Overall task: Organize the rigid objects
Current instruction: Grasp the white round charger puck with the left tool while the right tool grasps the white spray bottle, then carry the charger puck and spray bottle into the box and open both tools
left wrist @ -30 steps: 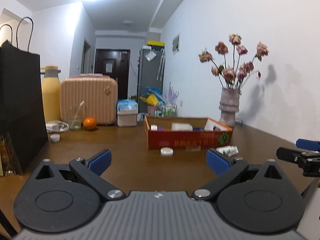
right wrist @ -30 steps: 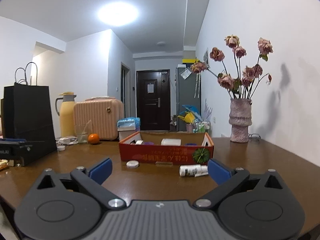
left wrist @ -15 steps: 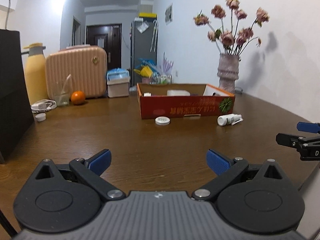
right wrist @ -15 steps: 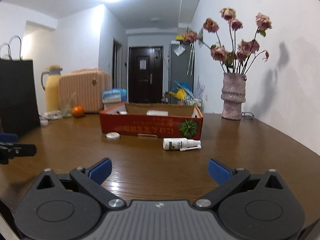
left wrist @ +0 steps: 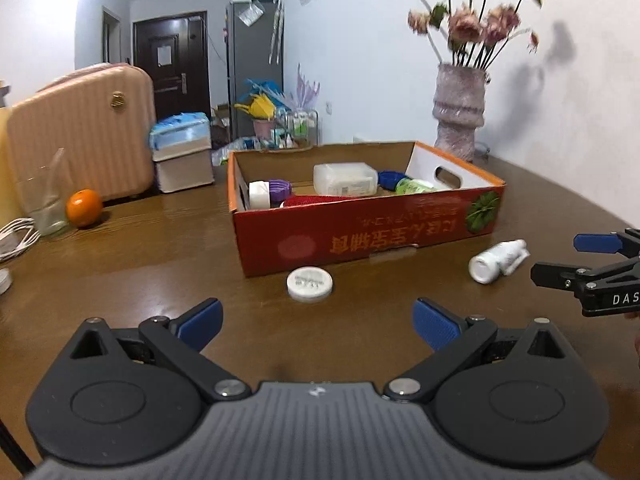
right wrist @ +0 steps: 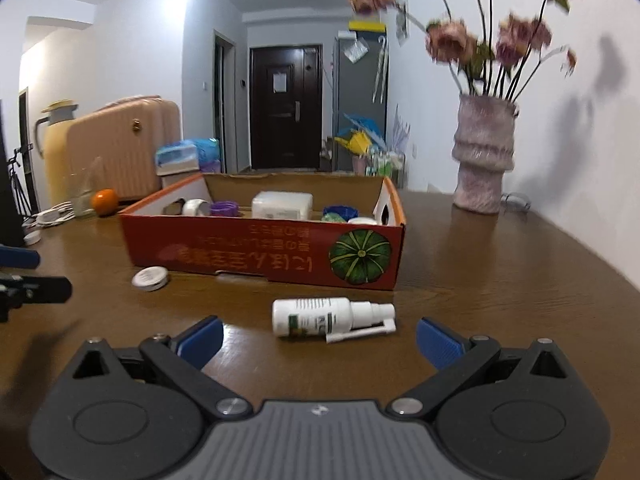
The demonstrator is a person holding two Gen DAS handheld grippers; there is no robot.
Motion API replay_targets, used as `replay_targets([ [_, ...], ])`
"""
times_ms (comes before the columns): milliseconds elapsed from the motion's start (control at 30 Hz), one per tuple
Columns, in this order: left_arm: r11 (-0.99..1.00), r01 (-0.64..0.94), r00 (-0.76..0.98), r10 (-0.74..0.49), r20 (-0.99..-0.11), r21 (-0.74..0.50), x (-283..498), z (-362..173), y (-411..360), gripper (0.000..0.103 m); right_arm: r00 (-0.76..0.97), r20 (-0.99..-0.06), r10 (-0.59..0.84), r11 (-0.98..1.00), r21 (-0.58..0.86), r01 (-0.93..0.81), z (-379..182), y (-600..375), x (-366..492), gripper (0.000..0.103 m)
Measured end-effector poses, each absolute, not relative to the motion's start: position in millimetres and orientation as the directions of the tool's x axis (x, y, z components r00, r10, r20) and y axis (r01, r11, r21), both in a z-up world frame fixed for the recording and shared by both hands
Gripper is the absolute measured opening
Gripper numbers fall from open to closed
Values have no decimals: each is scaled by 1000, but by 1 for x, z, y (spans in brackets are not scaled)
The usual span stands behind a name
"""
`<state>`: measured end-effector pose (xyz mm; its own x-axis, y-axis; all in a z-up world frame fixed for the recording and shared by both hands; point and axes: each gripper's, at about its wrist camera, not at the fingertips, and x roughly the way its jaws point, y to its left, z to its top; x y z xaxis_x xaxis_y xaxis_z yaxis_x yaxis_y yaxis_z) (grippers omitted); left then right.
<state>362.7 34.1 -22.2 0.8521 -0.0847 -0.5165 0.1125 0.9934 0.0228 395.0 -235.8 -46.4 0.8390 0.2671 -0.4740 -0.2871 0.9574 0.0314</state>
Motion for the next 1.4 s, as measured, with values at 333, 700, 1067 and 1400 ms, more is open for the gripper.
replay_targets([
  [333,990,140,787,-118,-606,-11,443,-50,35,103,777,-568,272,957,76,-280,-67,-233,473,103],
  [700,988,148,760,-134,-636,-31,467,-62,37,79,713,-628,311,945,129,-299,-78,-223,497,103],
  [1067,987,160,783,-129,-609,-3,465,-63,32,40,715,-651,255,951,33,-308,-78,-211,494,98],
  [1400,981,195,782,-158,-604,-3,451,-59,30,40,725,-641,251,957,50,-287,-75,-215,486,98],
])
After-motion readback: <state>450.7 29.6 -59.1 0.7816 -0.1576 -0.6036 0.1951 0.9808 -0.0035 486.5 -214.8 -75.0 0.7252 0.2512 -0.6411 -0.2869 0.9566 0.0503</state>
